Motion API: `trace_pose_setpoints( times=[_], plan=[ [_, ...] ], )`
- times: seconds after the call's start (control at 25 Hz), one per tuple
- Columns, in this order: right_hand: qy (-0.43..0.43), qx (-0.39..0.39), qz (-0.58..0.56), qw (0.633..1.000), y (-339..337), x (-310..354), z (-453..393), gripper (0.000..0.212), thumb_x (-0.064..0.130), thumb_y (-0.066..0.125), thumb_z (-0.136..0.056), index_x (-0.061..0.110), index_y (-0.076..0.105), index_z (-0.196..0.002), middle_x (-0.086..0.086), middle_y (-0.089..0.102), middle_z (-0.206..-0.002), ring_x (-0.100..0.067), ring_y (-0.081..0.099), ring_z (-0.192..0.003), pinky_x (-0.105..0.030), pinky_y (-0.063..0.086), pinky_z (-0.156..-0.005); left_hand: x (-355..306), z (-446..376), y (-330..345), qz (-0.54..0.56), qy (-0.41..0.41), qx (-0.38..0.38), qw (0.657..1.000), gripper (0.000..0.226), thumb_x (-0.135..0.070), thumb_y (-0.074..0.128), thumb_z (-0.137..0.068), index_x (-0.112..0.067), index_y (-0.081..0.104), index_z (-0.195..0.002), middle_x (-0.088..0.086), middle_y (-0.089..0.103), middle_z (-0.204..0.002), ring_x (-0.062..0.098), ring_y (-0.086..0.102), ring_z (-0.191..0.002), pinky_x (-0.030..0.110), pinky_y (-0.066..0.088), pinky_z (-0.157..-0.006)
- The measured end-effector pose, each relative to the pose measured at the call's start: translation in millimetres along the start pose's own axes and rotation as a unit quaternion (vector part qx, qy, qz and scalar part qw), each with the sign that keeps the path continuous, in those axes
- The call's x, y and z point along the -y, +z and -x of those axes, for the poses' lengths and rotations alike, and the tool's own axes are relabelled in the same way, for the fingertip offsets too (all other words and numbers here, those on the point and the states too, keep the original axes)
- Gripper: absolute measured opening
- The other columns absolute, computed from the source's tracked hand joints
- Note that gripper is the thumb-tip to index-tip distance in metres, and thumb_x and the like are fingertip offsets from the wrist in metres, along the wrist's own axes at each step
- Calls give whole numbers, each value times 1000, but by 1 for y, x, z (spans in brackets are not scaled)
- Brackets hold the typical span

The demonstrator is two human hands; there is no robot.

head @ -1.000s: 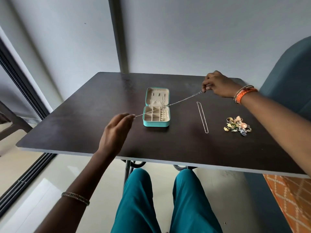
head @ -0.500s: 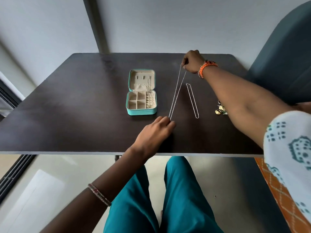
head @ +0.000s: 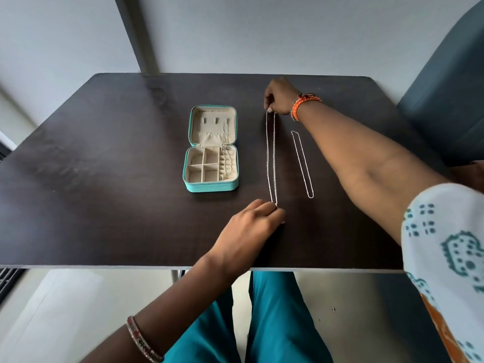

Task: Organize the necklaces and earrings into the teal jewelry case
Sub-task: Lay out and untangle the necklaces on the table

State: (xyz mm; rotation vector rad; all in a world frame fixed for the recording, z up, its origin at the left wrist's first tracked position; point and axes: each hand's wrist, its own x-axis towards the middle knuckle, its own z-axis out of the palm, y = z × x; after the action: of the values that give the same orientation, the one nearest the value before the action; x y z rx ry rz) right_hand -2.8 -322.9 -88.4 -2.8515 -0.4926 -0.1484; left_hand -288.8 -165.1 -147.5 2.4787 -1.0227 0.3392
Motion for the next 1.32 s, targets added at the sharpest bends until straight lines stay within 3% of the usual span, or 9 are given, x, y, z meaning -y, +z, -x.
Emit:
trace_pose_setpoints(
  times=[0.16, 0.52, 0.88, 1.12, 1.32],
  plan=[
    [14, -9, -20, 1000, 3, -6, -2, 13, 0, 77, -71, 3, 76, -83, -14, 73, -86, -21, 69, -82, -25, 50, -77, 3, 0, 0, 19, -14, -6, 1000, 13, -10, 54, -87, -14, 62, -97, -1, 59, -89, 17, 52, -86, 29, 48, -68],
    [48, -29, -71, 996, 7, -8, 3, 12, 3, 74, -77, 2, 75, -89, -15, 73, -93, -22, 68, -89, -27, 52, -83, 3, -5, -2, 77, -46, -28, 996, 9, -11, 55, -91, -9, 63, -93, 4, 59, -86, 22, 56, -80, 41, 50, -66],
    [47, -33, -62, 996, 8, -6, 8, 9, 2, 71, -80, 4, 75, -88, -13, 73, -95, -22, 67, -92, -32, 52, -89, 5, -7, 0, 125, -86, -38, 988, 20, -12, 57, -92, -11, 62, -111, 4, 61, -100, 18, 60, -88, 39, 52, -73],
    [105, -59, -142, 982, 10, -10, 16, 15, 13, 72, -82, 3, 74, -93, -7, 71, -98, -16, 65, -94, -25, 49, -87, 0, -2, 4, -26, -100, -99, 990, 32, -39, 51, -91, -17, 70, -105, -1, 62, -98, 20, 50, -102, 34, 41, -89],
    [132, -95, -165, 973, 23, -8, 24, 13, 13, 72, -81, 6, 75, -93, -8, 72, -98, -16, 65, -97, -23, 47, -88, -5, 1, 1, -68, -113, -90, 987, 32, -45, 49, -88, -25, 72, -97, -4, 52, -84, 19, 46, -90, 35, 29, -85]
  ],
)
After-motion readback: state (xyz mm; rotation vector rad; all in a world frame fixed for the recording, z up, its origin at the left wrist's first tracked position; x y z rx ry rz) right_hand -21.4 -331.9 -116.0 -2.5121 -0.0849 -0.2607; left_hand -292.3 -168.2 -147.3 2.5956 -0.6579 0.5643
